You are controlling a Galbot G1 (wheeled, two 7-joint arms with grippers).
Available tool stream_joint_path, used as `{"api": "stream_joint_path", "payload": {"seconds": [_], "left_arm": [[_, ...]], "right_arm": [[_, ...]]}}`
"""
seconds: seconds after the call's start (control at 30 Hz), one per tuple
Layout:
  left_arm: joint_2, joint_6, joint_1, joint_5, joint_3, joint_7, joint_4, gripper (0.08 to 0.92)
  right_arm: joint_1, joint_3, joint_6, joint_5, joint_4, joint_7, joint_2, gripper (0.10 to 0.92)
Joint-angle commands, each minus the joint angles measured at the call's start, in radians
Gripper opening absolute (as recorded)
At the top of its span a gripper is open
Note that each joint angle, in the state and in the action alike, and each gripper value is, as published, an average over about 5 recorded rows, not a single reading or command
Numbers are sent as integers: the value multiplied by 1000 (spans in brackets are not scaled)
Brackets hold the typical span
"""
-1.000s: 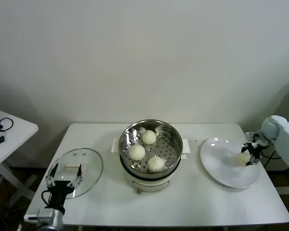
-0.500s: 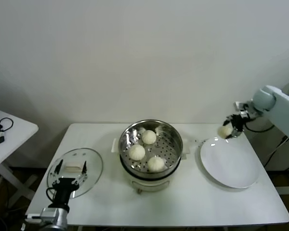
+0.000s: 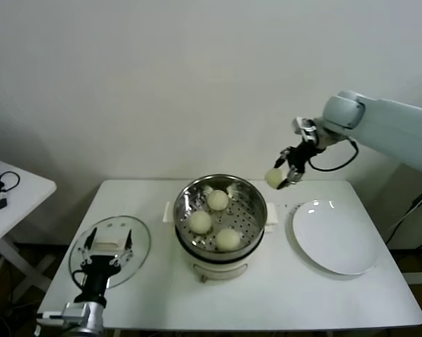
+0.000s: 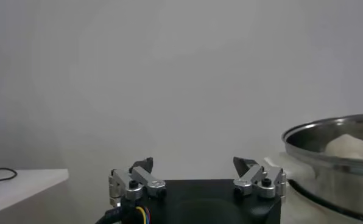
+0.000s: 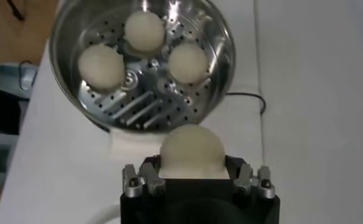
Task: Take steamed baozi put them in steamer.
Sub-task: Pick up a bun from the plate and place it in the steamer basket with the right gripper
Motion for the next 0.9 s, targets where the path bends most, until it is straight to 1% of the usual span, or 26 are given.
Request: {"api": "stream_joint_path", "payload": {"seconds": [0.03,0.4,0.9], "left_arm": [[1,-12,11,-10,-4,-1,-7,823],[7,-25,35,-34,-43,2,3,823],[9,-18,10,-32,-28,-1,21,823]], "right_arm": [[55,-148,-69,186,91,73,161,695],[-37,-140,-79,177,48,101,234,693],[-86,-148,-72,118,-17,95,236,691]]}}
